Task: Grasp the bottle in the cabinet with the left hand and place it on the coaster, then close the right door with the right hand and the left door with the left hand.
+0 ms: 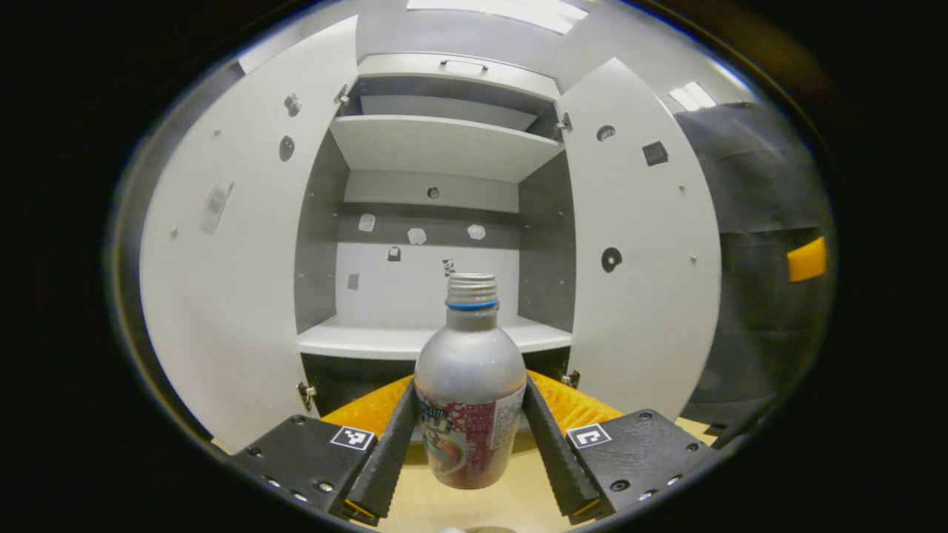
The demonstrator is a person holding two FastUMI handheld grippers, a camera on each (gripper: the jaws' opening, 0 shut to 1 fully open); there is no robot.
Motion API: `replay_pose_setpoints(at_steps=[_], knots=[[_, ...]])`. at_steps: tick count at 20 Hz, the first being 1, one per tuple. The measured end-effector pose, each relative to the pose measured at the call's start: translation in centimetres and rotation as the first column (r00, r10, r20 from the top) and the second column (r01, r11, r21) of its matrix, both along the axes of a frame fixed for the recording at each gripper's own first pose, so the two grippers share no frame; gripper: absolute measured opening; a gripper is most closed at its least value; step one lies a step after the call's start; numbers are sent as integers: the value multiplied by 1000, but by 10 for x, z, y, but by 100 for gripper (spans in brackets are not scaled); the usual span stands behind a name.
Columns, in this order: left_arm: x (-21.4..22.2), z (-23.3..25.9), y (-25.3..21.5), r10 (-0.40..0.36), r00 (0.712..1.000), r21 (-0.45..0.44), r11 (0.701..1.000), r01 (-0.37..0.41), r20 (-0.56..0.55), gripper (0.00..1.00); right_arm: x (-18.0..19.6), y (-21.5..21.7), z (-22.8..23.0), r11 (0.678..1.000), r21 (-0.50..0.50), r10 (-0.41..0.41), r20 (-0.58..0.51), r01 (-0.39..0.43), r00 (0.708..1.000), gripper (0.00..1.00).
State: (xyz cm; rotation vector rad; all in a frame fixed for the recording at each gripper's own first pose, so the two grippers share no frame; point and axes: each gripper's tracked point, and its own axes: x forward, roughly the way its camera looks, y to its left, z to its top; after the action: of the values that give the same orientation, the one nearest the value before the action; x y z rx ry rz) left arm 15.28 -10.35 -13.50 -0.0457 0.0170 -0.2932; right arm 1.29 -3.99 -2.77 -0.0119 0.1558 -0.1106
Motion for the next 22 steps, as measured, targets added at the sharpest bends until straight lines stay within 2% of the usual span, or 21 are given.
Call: replay_pose_setpoints(at_steps=[3,4,5,7,8,9,10,11,12,16,17,21,22], knots=[[-24,-24,-1,-18,999,16,1000,17,33,84,-5,-4,-2,1000,-15,-12,-13,11,1000,100],[-31,-33,-2,-25,999,18,1000,24,41,80,-7,-6,-4,1000,-23,-14,-20,14,1000,100],[-38,-42,-5,-35,998,19,999,35,48,83,-8,-9,-4,999,-28,-19,-25,18,1000,99],[-48,-62,-6,-51,998,1,999,51,48,83,-10,-11,-5,999,-31,-21,-35,20,999,100],[-52,-72,-9,-69,996,-11,997,70,55,80,-12,-12,-6,999,-36,-24,-42,22,999,100],[-57,-80,-11,-70,995,-11,997,71,67,83,-14,-13,-7,999,-42,-23,-47,21,999,100],[-61,-89,-13,-74,995,-5,997,75,70,80,-14,-13,-8,999,-51,-22,-56,19,998,100],[-63,-105,-13,-77,996,4,997,77,55,80,-14,-12,-9,998,-59,-21,-64,17,998,100],[-66,-122,-15,-83,996,9,996,83,28,84,-15,-11,-10,998,-63,-18,-69,14,997,99],[-70,-178,-19,-100,993,-10,995,99,-69,83,-15,-7,-13,998,-67,-8,-89,2,996,100],[-70,-189,-19,-97,992,-15,995,96,-84,80,-16,-9,-15,997,-71,-13,-95,6,995,99],[-69,-206,-18,-95,993,22,995,96,-72,84,-17,-10,-16,996,-86,-21,-105,12,994,99],[-68,-208,-18,-94,994,27,995,95,-61,80,-18,-9,-16,996,-90,-19,-109,10,994,99]])
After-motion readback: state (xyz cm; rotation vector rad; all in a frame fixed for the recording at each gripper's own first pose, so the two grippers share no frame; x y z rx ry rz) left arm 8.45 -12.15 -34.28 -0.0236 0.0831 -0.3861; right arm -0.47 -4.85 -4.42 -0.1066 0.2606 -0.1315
